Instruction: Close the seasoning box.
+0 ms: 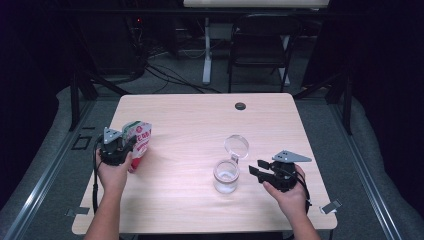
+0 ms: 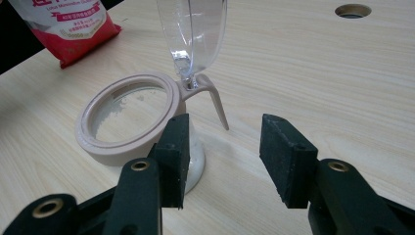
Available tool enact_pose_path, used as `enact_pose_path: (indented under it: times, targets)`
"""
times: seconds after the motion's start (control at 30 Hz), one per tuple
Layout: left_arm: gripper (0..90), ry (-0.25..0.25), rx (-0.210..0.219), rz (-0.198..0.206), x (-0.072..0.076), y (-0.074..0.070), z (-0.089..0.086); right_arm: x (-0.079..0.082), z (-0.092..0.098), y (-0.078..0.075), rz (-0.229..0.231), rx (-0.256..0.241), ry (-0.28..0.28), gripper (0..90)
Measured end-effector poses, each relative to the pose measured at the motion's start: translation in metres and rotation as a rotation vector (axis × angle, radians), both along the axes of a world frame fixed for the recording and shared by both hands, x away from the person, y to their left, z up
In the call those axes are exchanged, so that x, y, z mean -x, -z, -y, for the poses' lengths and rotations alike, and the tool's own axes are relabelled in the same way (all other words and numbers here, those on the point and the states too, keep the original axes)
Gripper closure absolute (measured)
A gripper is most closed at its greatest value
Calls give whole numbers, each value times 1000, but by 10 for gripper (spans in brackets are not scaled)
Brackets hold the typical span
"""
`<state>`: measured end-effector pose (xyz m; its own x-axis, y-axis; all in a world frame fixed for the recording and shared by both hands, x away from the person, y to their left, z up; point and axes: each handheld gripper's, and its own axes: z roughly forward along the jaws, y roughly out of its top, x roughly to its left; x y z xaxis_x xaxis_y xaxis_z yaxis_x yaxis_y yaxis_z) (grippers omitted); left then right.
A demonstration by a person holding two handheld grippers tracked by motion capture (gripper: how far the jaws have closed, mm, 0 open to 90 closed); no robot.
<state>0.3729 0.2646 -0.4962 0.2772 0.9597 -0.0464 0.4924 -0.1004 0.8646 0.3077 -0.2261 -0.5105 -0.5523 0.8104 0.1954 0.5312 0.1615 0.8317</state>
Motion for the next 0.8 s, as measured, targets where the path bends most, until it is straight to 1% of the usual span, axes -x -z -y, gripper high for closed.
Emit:
enact_pose_path:
  times: [0.1, 0.2, 0.23, 0.3, 0.33, 0.43, 0.47, 0.5, 0.6, 0.67, 0.8]
  targets:
    - [900, -7, 10, 10, -1, -1, -3, 0, 1, 0, -1, 4, 0, 543]
    - [900, -19, -5, 31, -1, -5, -6, 1, 1, 0, -1, 2, 8, 543]
    - [900, -22, -15, 33, -1, -6, -6, 2, 2, 0, 2, 1, 7, 543]
    - [900, -34, -43, 50, -1, -9, -5, 3, 3, 0, 5, -7, 13, 543]
    - [900, -38, -44, 54, -1, -10, -5, 4, 4, 0, 7, -2, 16, 543]
    - [900, -37, -50, 59, -4, -12, -4, 6, 6, -1, 11, -8, 24, 544]
    - [900, -38, -44, 65, -4, -13, -4, 7, 7, -1, 10, -7, 27, 544]
    - [900, -37, -44, 66, -5, -14, -4, 8, 8, -1, 10, -1, 28, 545]
    - [900, -31, -40, 69, -4, -19, -3, 10, 11, -1, 13, -5, 39, 546]
    - [900, -11, -32, 71, -3, -22, -2, 11, 12, -1, 14, -4, 45, 547]
    - [900, 16, -38, 77, -2, -28, 3, 13, 15, -1, 16, -10, 52, 548]
